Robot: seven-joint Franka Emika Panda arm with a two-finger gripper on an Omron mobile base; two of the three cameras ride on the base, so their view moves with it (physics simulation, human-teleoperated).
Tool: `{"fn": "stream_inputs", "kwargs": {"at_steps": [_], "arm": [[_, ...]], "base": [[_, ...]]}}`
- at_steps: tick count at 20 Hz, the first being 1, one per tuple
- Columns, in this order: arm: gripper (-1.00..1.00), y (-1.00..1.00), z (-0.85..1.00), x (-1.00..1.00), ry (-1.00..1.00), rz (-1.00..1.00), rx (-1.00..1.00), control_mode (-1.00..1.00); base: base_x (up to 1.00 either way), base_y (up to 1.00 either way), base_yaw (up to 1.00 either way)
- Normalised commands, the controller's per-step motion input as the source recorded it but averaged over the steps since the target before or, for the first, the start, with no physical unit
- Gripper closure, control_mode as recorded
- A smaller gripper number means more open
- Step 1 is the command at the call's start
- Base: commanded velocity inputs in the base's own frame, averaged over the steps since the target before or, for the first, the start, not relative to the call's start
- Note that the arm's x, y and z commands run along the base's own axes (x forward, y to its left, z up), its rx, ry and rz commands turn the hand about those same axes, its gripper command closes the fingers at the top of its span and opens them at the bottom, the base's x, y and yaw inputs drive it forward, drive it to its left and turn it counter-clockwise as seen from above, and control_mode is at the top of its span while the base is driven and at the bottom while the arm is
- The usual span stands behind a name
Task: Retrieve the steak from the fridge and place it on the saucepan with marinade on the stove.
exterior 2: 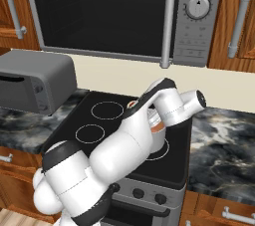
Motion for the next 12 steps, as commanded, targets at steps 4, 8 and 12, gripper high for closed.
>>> {"fn": "stream_inputs", "kwargs": {"at_steps": [4, 8, 12], "arm": [[1.0, -0.04, 0.0, 0.0, 0.05, 0.0, 0.0, -1.0], [1.0, -0.01, -0.03, 0.0, 0.01, 0.0, 0.0, -1.0], [1.0, 0.0, -0.14, 0.04, 0.0, 0.0, 0.0, -1.0]], "base": [[0.0, 0.0, 0.0], [0.0, 0.0, 0.0], [0.0, 0.0, 0.0]]}}
